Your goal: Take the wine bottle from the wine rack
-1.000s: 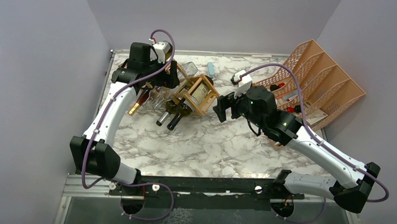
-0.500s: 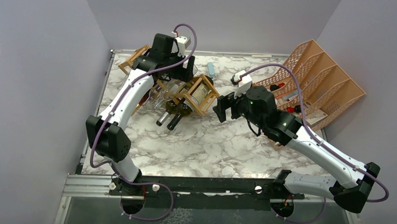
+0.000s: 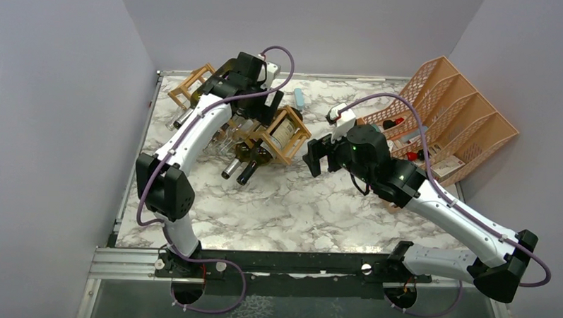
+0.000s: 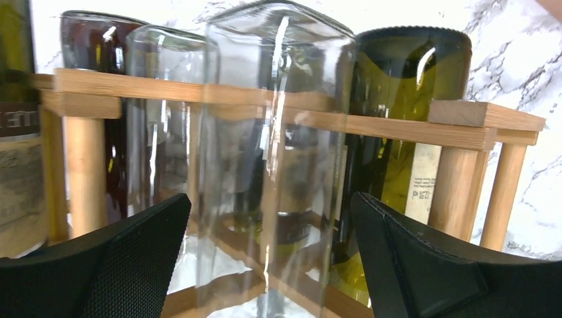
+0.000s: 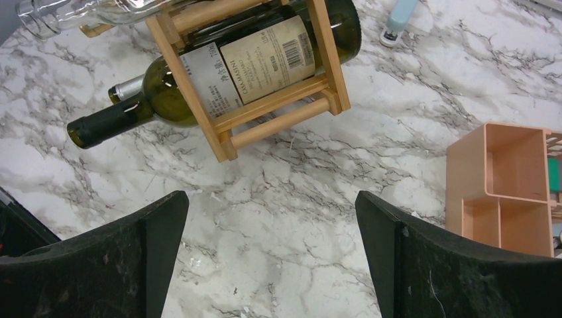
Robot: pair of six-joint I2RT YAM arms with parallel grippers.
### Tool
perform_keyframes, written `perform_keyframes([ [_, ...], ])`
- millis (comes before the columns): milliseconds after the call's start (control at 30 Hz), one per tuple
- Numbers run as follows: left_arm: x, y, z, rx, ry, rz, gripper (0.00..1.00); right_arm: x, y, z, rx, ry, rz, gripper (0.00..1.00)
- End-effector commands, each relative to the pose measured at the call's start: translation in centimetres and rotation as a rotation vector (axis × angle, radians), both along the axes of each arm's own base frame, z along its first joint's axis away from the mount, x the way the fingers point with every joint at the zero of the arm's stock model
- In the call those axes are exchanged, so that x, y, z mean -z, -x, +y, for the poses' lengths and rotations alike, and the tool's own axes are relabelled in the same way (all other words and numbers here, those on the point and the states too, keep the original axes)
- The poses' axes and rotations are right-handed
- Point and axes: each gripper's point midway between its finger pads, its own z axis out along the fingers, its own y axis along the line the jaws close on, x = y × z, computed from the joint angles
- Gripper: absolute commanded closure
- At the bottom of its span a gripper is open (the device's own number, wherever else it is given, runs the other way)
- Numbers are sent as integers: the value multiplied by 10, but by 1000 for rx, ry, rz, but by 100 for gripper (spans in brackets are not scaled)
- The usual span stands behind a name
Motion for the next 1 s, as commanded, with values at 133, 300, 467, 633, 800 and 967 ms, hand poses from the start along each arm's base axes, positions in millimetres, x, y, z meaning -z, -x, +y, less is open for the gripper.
perform_keyframes([
  [133, 14, -2, 2, -8, -153, 12, 4, 0, 3, -5, 11, 6, -5, 1],
  [300, 15, -2, 5, -18, -170, 9, 13, -1, 4, -9, 19, 3, -8, 1],
  [467, 7, -3, 7, -28, -179, -17, 25, 0, 5, -10, 21, 3, -8, 1],
  [633, -20, -6, 6, -39, -150, -78, 39, -2, 6, -10, 20, -4, -7, 1],
  [800, -44, -6, 9, -62, -123, -134, 50, -4, 7, -11, 20, -12, -8, 1],
  [967, -64, -3, 8, -70, -81, -181, 58, -3, 8, -10, 18, -16, -6, 1],
])
